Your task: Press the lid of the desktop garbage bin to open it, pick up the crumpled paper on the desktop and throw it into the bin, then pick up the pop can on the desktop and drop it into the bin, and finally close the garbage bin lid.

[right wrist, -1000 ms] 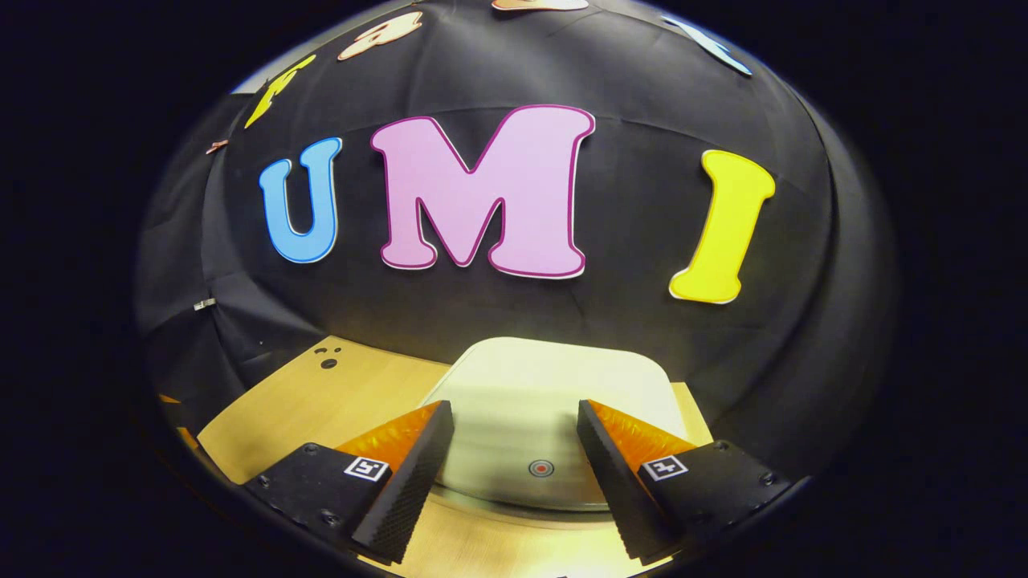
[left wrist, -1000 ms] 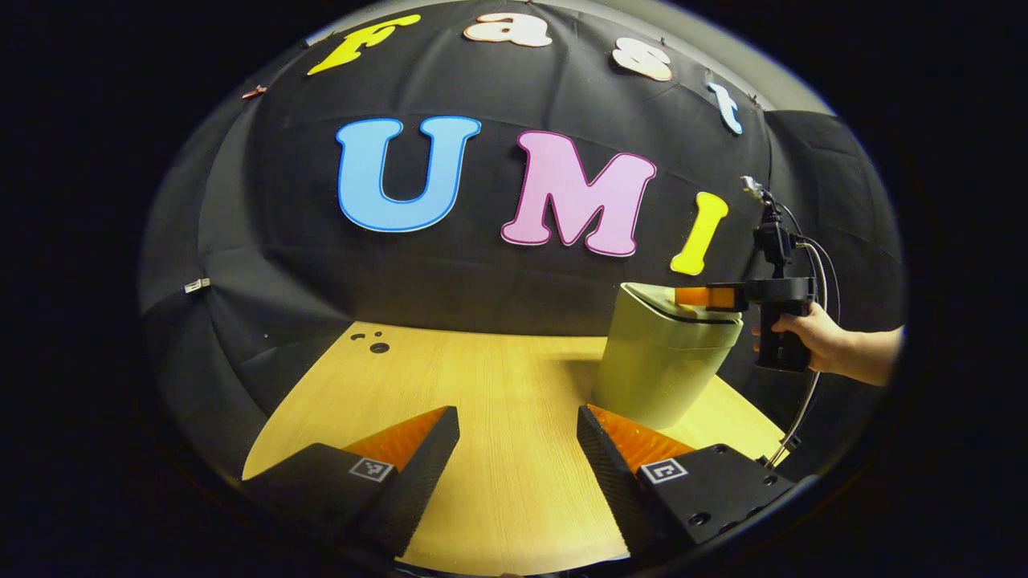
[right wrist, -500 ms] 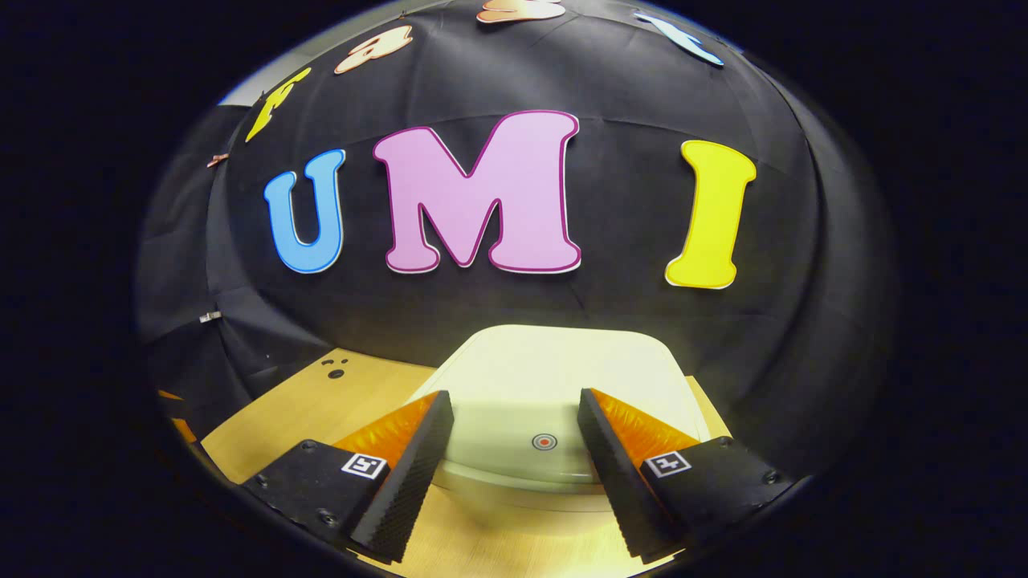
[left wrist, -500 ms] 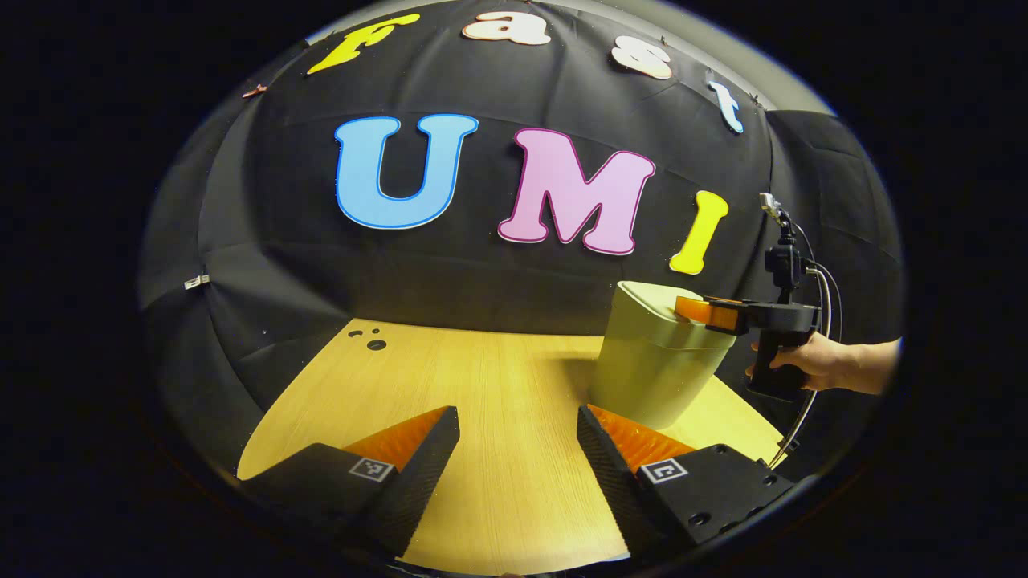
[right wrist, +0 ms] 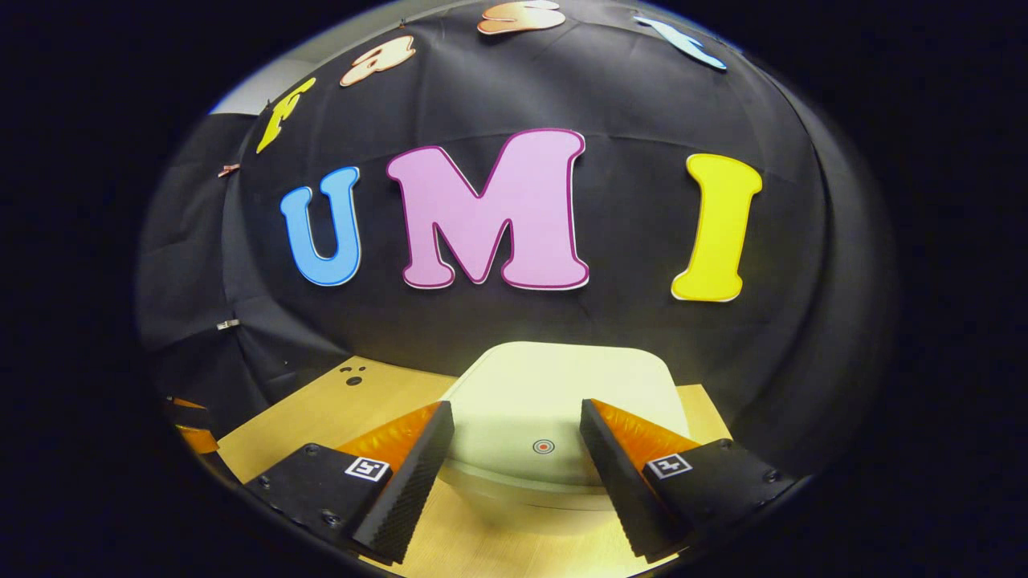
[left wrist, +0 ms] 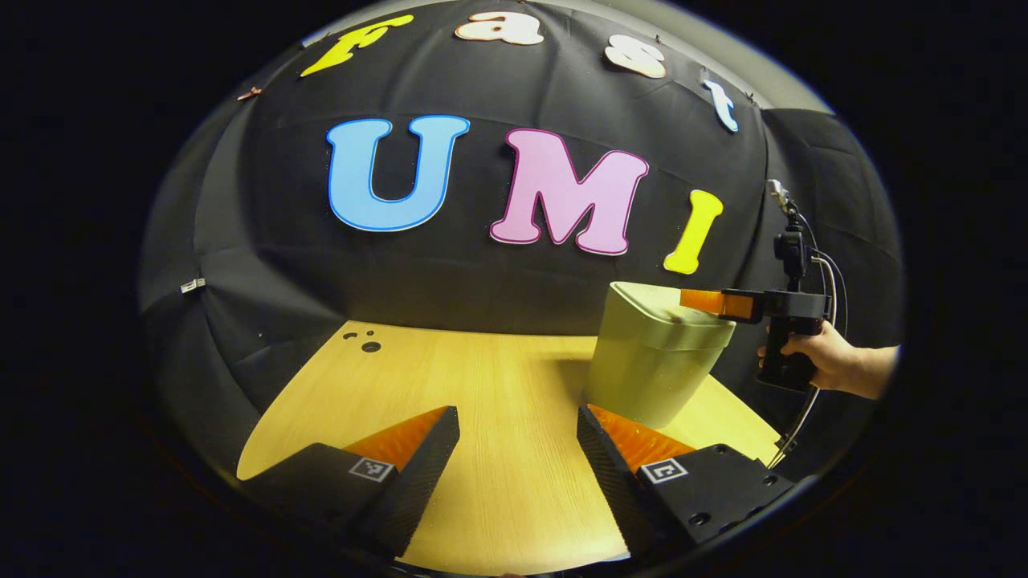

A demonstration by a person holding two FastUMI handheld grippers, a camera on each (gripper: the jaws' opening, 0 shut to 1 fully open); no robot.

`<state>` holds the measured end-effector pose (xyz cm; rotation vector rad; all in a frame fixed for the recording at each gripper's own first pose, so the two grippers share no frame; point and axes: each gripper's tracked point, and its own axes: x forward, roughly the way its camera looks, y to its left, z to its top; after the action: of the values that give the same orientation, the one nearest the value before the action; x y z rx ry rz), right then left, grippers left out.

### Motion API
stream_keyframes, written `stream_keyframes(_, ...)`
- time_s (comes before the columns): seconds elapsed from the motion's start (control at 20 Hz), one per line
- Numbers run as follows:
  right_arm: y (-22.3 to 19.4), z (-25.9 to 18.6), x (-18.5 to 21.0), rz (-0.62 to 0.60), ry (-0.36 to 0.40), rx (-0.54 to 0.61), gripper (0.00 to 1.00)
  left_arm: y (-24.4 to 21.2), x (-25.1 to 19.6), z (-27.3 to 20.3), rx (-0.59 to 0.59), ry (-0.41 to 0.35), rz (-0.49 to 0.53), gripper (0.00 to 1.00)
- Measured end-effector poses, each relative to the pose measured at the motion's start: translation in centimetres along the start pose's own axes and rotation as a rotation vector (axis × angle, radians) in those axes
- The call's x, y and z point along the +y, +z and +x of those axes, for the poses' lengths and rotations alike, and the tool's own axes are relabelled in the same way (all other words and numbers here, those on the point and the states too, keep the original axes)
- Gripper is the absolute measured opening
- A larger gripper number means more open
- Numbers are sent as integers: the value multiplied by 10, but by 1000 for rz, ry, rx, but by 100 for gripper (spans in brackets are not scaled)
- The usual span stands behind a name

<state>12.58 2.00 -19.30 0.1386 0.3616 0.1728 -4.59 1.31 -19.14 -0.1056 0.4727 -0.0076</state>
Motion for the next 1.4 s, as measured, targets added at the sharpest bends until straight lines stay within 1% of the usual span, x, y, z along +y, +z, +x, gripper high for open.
stream_keyframes(0.2, 9, -27, 11, -19, 24, -25, 100, 6, -8, 4, -9, -10, 25, 95)
stream_keyframes(0.4, 18, -54, 27, -12, 55, -54, 99, 13, -18, 7, -18, -19, 38, 96)
stream_keyframes(0.7, 17, -89, 48, -15, 94, -69, 99, 23, -34, 10, -30, -37, 80, 96)
stream_keyframes(0.8, 15, -98, 53, -19, 98, -77, 99, 29, -40, 11, -39, -51, 94, 96)
stream_keyframes(0.85, 3, -103, 53, -17, 99, -79, 100, 31, -42, 12, -44, -55, 100, 96)
stream_keyframes(0.95, -1, -110, 58, -10, 103, -82, 100, 35, -48, 13, -51, -64, 111, 96)
stream_keyframes(1.2, -15, -120, 68, -2, 102, -68, 100, 40, -54, 16, -64, -82, 129, 96)
stream_keyframes(1.4, -29, -122, 76, -31, 118, -41, 100, 39, -55, 19, -56, -80, 110, 96)
